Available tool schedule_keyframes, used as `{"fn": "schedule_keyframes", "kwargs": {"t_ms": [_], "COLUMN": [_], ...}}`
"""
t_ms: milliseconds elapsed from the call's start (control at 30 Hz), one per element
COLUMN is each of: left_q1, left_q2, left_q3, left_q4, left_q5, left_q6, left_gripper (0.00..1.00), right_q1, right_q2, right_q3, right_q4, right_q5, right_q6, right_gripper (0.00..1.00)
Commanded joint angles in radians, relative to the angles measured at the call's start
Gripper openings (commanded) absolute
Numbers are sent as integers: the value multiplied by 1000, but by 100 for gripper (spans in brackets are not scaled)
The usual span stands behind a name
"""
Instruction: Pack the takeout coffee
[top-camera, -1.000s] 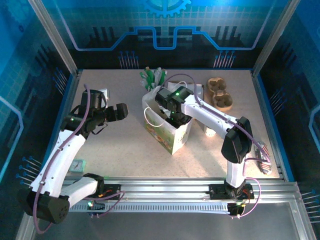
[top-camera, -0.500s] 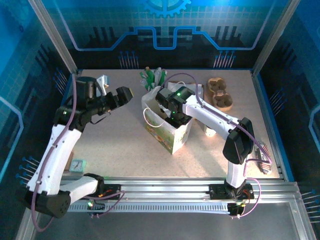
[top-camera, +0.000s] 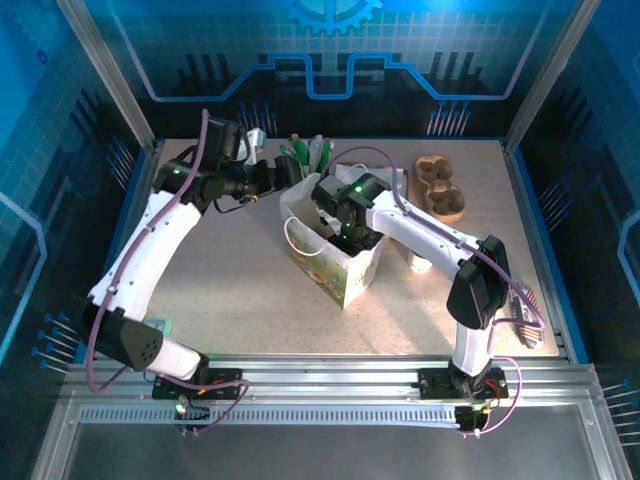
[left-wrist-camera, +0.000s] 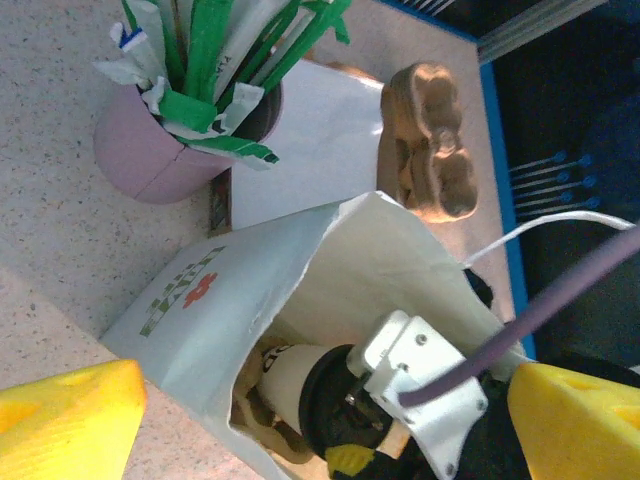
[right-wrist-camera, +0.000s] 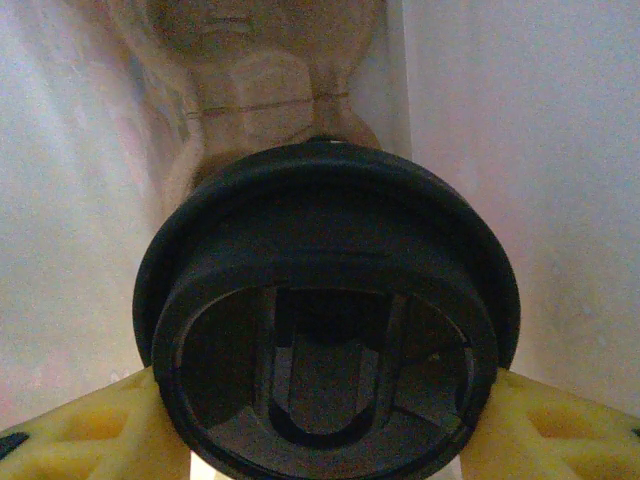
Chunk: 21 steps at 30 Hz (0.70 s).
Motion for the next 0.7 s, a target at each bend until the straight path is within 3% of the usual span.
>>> {"fn": "schedule_keyframes", "kwargs": {"t_ms": [0, 400, 667], "left_q1": [-7, -26, -36], "left_q2": [47, 147, 185], "left_q3": [36, 121, 131], "left_q4": [-72, -137, -154], "left_q5": [-19, -57, -71], "left_q6": [82, 174, 199], "left_gripper": [92, 83, 63], "right_q1": [4, 9, 18], "right_q2": [-35, -46, -43], "right_q3": [0, 1, 1], "right_q4": [5, 3, 3], "right_q5": [-12, -8, -11], "right_q6": [-6, -7, -8], "right_gripper": [54, 53, 53]}}
